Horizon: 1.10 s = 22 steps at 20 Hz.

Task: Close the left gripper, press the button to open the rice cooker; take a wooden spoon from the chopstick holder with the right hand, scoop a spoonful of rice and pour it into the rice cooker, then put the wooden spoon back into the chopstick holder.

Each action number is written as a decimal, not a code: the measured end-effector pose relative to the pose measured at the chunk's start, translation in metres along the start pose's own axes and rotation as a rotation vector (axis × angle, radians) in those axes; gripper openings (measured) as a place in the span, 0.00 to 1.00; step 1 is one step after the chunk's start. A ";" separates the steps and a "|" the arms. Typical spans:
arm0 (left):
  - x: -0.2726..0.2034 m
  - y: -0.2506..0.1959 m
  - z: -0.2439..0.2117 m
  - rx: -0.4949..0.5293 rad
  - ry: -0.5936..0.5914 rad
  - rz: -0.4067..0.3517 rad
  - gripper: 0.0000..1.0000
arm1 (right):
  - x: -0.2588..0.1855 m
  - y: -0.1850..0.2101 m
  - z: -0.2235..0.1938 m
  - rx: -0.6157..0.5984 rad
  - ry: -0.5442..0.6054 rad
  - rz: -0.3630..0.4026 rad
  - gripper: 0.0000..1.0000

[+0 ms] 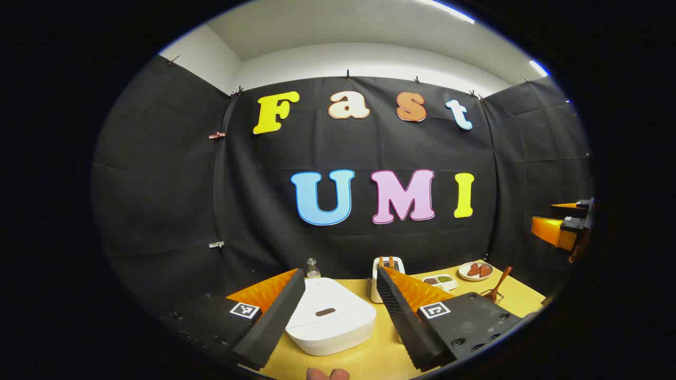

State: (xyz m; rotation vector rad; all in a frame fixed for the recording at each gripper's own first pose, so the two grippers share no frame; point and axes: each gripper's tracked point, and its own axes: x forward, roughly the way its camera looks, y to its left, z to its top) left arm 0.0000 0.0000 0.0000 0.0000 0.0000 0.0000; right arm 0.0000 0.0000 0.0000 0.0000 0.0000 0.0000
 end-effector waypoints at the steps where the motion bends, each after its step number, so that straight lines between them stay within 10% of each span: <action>1: 0.000 0.000 0.000 0.000 0.000 0.001 0.94 | 0.001 0.002 0.000 -0.003 -0.001 0.001 0.97; 22: 0.005 -0.003 0.002 0.016 -0.009 -0.020 0.94 | 0.003 0.000 -0.006 -0.015 0.006 -0.014 0.97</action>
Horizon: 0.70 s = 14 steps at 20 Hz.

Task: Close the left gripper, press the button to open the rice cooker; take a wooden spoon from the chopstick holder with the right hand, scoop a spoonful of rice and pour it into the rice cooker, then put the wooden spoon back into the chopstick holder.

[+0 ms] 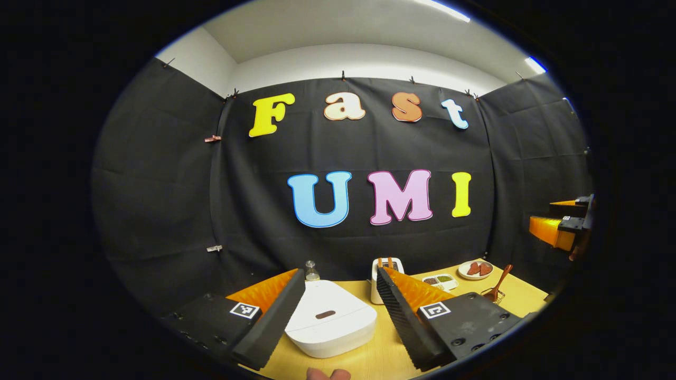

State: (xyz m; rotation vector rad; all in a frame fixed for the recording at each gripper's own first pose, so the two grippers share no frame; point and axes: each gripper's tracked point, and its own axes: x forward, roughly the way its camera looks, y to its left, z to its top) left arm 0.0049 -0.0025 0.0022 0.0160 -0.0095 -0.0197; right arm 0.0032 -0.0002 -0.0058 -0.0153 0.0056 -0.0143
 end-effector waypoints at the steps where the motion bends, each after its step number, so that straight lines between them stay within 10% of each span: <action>1: 0.000 0.000 0.000 -0.003 0.001 -0.005 0.94 | 0.000 0.000 0.000 -0.001 0.000 0.000 0.97; 7: 0.002 -0.010 0.005 0.001 -0.022 -0.080 0.91 | 0.001 0.004 0.000 -0.033 -0.008 0.002 0.97; 12: 0.006 -0.024 0.005 0.048 -0.026 -0.221 0.19 | 0.005 0.009 0.000 -0.034 -0.009 0.007 0.97; 14: 0.016 -0.018 -0.001 0.061 -0.004 -0.246 0.10 | 0.005 0.007 0.000 -0.039 -0.010 0.001 0.97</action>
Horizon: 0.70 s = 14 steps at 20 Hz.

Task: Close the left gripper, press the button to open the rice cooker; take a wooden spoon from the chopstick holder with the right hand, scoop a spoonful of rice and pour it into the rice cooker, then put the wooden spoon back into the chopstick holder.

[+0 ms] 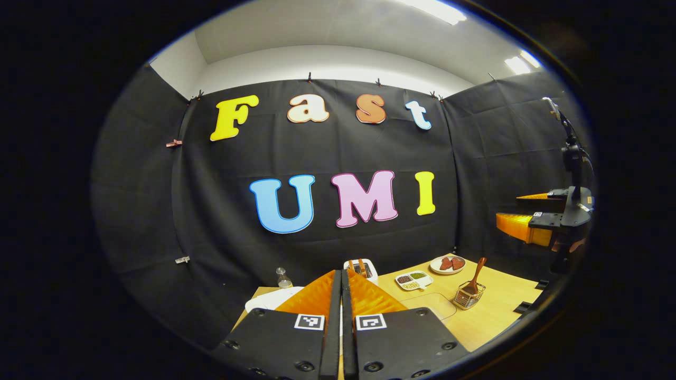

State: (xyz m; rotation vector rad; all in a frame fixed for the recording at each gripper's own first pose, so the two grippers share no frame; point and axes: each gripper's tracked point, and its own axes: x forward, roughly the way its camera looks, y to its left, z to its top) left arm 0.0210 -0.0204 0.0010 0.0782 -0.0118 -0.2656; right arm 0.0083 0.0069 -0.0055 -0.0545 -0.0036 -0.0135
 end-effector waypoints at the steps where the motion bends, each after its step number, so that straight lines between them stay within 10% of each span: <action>1: 0.004 0.003 -0.006 -0.002 0.022 -0.017 0.10 | -0.001 -0.002 0.000 -0.002 0.001 -0.005 0.97; 14: 0.105 0.071 -0.138 -0.247 0.478 -0.189 0.07 | -0.012 -0.040 -0.009 0.015 0.018 -0.120 0.97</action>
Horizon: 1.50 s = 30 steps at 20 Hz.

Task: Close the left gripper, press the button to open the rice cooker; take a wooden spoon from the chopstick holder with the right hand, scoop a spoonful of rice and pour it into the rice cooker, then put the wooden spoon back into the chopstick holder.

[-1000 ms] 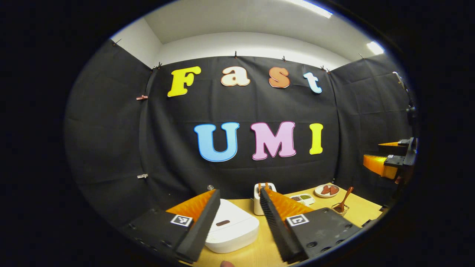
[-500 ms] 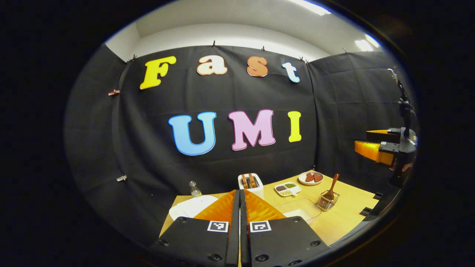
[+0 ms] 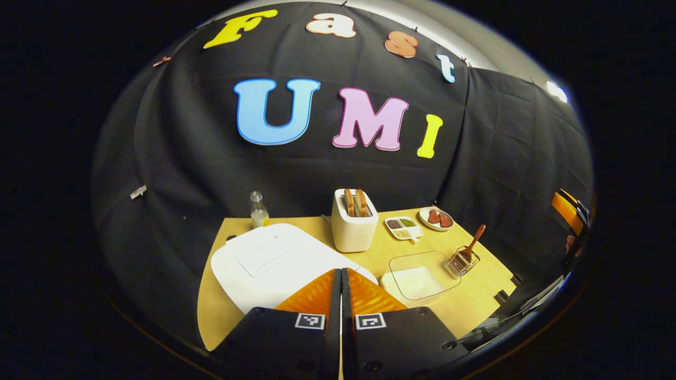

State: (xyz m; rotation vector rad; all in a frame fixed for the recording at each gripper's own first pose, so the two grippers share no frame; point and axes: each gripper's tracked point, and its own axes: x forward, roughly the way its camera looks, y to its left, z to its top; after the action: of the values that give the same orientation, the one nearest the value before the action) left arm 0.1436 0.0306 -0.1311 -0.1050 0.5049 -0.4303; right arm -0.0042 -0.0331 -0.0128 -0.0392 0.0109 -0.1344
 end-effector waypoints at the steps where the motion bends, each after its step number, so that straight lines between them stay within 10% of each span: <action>1: 0.009 0.006 -0.007 -0.024 0.031 -0.007 0.07 | 0.000 -0.005 0.001 -0.007 -0.006 -0.015 0.97; 22: 0.081 0.050 -0.077 -0.146 0.256 0.051 0.07 | -0.006 -0.033 -0.003 -0.020 -0.011 -0.107 0.97; 30: 0.064 0.050 -0.043 -0.090 0.109 0.091 0.10 | -0.014 -0.045 -0.006 -0.022 -0.012 -0.143 0.97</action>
State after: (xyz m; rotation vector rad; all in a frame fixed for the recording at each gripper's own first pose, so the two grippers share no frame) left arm 0.1916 0.0486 -0.2077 -0.1454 0.6339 -0.3250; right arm -0.0245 -0.0764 -0.0173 -0.0625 -0.0025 -0.2767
